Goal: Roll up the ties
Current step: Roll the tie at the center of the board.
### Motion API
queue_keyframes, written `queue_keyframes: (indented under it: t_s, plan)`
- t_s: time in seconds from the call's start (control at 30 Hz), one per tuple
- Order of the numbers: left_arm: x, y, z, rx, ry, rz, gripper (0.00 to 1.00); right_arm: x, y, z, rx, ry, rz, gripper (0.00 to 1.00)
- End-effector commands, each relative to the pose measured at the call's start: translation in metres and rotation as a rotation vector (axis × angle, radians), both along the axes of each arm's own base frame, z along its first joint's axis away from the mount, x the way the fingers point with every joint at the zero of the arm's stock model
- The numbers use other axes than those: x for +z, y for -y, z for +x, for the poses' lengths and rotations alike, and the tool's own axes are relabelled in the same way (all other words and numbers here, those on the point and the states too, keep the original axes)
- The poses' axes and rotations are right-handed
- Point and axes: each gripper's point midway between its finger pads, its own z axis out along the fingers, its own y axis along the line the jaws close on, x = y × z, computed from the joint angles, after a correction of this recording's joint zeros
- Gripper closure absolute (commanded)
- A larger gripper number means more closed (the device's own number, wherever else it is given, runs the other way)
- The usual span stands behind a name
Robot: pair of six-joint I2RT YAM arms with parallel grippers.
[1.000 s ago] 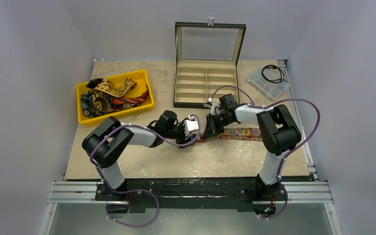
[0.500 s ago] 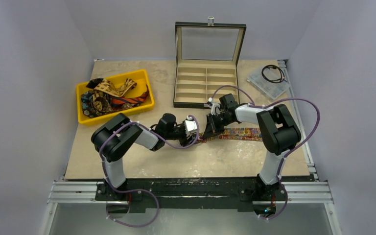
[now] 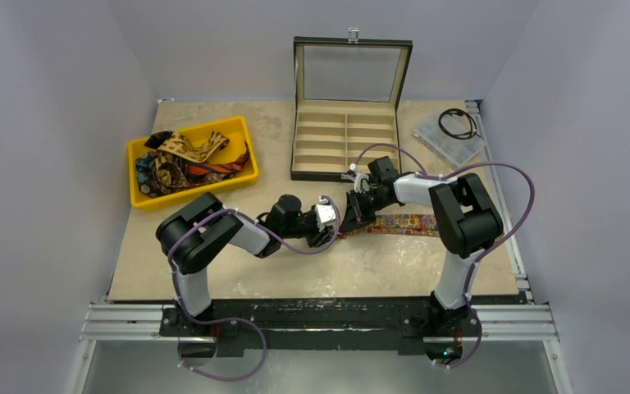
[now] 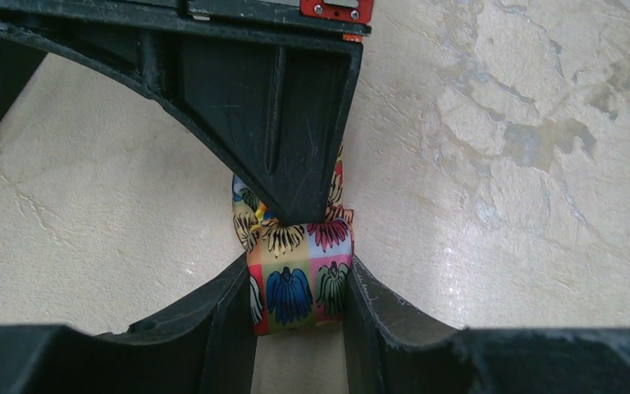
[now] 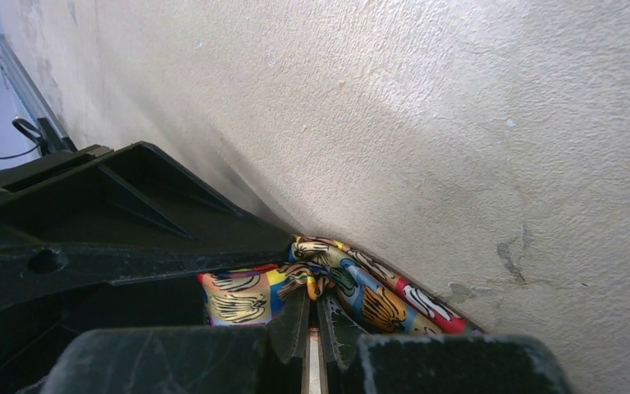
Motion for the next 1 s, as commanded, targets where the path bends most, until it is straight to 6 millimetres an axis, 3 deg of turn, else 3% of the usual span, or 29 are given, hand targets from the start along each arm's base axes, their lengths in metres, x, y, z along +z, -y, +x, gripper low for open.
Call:
queue_keyframes:
  t_s: [0.0,0.23,0.43,0.57,0.67,0.8,0.97]
  plan:
    - [0.052,0.038,-0.004,-0.068,0.032,-0.133,0.64,-0.047,0.028,-0.004,-0.016,0.009,-0.200,1.00]
    - [-0.018,0.031,0.000,-0.064,-0.009,0.029,0.64,-0.042,0.025,-0.007,-0.015,0.014,-0.166,1.00]
    - [-0.048,0.016,-0.012,-0.084,-0.071,0.128,0.51,-0.040,0.022,-0.009,-0.018,0.013,-0.144,1.00]
    - [-0.063,0.007,-0.005,-0.046,-0.084,0.205,0.55,-0.041,0.022,-0.009,-0.021,0.012,-0.144,1.00]
    - [-0.068,0.000,-0.004,-0.047,-0.102,0.217,0.66,-0.040,0.022,-0.010,-0.020,0.009,-0.141,1.00]
    - [-0.062,-0.010,-0.003,-0.044,-0.087,0.288,0.71,-0.027,0.015,-0.008,-0.015,0.027,-0.093,1.00]
    - [-0.054,-0.037,-0.012,-0.073,-0.089,0.439,0.75,0.011,0.007,-0.006,0.013,0.076,-0.010,0.77]
